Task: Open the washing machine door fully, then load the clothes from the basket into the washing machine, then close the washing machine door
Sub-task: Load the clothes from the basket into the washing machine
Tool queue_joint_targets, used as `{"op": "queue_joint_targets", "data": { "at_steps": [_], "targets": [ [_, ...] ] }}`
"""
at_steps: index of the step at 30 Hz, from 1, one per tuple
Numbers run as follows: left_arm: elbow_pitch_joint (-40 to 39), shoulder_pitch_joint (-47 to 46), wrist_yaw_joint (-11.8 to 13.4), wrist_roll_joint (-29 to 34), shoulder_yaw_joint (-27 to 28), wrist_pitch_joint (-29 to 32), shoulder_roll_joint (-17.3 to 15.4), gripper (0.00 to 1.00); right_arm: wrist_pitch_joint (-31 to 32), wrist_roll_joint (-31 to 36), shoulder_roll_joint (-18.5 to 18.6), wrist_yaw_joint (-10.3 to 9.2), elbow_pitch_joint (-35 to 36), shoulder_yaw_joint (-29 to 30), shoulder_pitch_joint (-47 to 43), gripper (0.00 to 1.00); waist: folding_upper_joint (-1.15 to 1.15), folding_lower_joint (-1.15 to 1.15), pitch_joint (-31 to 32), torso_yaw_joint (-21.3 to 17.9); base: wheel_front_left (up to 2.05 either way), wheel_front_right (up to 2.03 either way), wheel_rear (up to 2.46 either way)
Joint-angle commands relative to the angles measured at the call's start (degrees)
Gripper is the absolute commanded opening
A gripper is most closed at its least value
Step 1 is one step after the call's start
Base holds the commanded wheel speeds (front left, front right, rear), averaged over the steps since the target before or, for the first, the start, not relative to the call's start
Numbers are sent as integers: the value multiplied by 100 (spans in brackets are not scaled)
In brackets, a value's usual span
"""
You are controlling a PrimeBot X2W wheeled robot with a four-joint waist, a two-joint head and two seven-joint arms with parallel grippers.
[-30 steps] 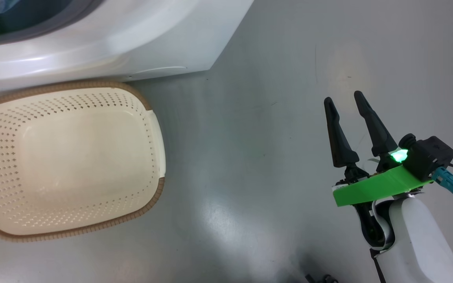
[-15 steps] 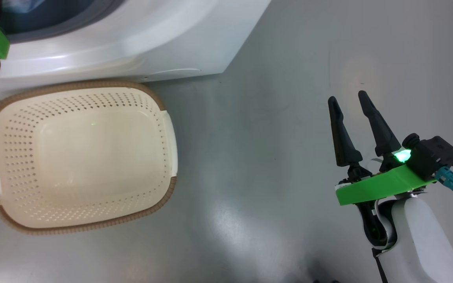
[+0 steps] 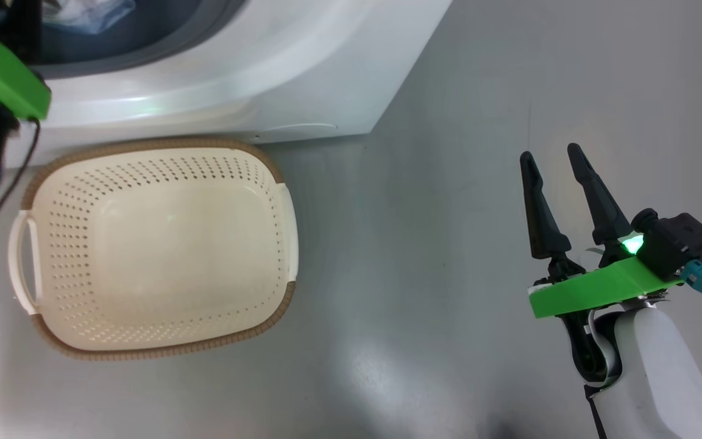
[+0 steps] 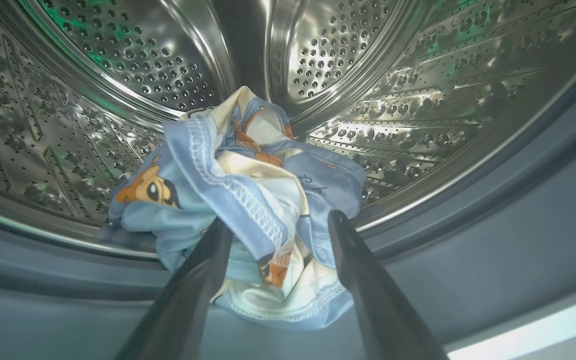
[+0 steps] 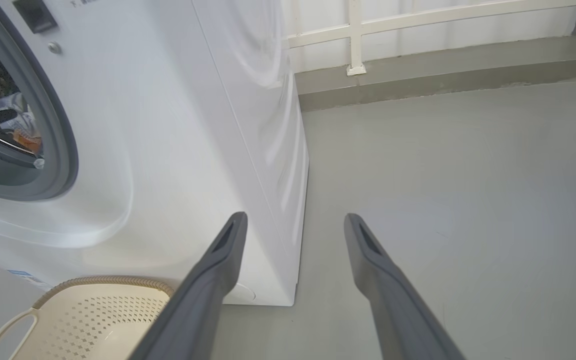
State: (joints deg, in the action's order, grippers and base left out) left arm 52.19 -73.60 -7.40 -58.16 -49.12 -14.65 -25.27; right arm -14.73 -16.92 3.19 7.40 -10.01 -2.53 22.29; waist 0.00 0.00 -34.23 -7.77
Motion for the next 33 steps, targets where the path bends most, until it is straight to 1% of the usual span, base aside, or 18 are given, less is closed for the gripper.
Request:
{"op": "queue_joint_targets", "data": {
  "at_steps": [1,8,13,17,21,27,28,33],
  "targets": [
    [-181,208,-9,196,378,-33,-201,100,-27,63,-31,9,102,-58,-195,100,0,0,161,84,0,0,0],
    [-808,1370,-9,1088,1580,-34,4,100,-27,197,-31,9,27,73,-392,100,0,0,565,249,0,0,0],
    [-1251,2195,-9,1678,2378,-34,252,100,-27,241,4,9,-27,143,-548,100,0,0,854,366,0,0,0],
    [-1612,2825,-9,2112,2908,-34,438,100,-27,224,81,9,-75,167,-684,100,0,0,1113,437,0,0,0],
    [-1949,3390,-9,2470,3319,-34,574,100,-27,187,176,9,-103,197,-837,100,0,0,1363,496,0,0,0],
    [-2410,4163,-9,2855,3782,-34,716,100,-27,130,288,9,-114,268,-1087,100,0,0,1704,560,0,0,0],
    [-2410,4163,-9,2855,3782,-34,716,100,-27,130,288,9,-114,268,-1087,100,0,0,1704,560,0,0,0],
    [-2713,4748,-9,3044,4015,-35,838,100,-27,93,343,9,-115,353,-1309,100,0,0,1957,611,0,0,0]
  ]
}}
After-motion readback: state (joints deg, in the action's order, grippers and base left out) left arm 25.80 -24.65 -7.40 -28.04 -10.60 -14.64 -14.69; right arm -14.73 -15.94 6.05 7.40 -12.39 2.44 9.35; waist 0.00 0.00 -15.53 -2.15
